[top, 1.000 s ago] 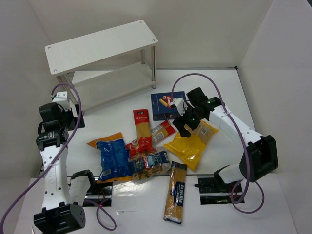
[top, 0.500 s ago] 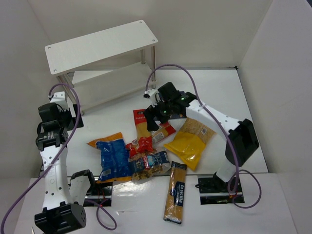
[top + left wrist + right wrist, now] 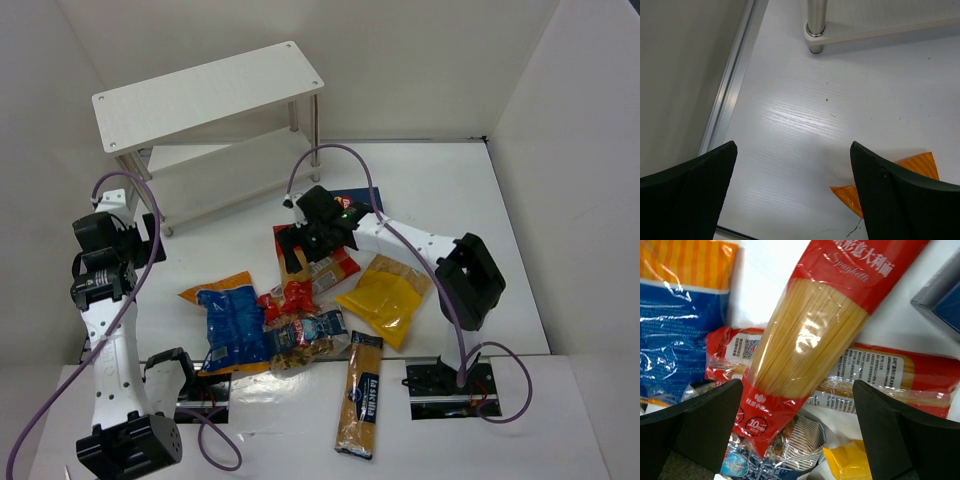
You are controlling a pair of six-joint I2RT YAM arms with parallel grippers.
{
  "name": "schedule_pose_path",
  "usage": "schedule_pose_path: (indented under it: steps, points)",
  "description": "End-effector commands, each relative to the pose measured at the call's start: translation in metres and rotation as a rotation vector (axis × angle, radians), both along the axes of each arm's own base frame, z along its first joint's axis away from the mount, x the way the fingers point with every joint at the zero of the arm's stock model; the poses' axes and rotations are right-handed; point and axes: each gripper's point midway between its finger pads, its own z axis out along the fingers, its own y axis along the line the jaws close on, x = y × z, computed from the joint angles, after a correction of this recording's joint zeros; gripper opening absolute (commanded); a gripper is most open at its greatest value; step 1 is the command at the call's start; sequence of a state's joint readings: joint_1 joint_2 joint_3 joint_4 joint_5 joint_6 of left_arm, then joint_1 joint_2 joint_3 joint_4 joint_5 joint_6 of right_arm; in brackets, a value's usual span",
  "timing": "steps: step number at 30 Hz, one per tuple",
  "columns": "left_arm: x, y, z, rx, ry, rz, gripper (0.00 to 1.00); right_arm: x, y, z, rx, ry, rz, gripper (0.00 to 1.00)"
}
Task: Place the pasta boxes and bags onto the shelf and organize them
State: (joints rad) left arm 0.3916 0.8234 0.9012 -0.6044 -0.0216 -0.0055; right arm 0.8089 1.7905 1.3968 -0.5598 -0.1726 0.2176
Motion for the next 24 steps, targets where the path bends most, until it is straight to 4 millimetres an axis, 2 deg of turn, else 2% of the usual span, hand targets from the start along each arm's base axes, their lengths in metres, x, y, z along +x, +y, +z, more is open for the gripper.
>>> schedule_pose_path:
  steps: [1, 4, 8, 15, 24]
  points:
    - [0.006, 0.005, 0.011, 0.008, -0.048, 0.020, 0.99, 0.020, 0.006, 0.003, 0.028, -0.051, -0.094, 0.99]
    - [0.006, 0.005, 0.011, 0.008, -0.048, 0.020, 0.99, 0.016, 0.003, -0.014, 0.004, -0.020, -0.103, 0.99]
    - [0.006, 0.005, 0.011, 0.008, -0.048, 0.020, 0.99, 0.001, 0.012, -0.032, 0.022, 0.073, -0.045, 0.99]
    - [0.007, 0.003, 0.011, 0.004, -0.050, 0.012, 0.99, -0.001, 0.020, -0.044, 0.049, 0.119, -0.008, 0.99]
    - [0.007, 0.003, 0.011, 0.004, -0.050, 0.012, 0.99, -0.021, 0.031, -0.057, 0.099, 0.221, 0.076, 0.99]
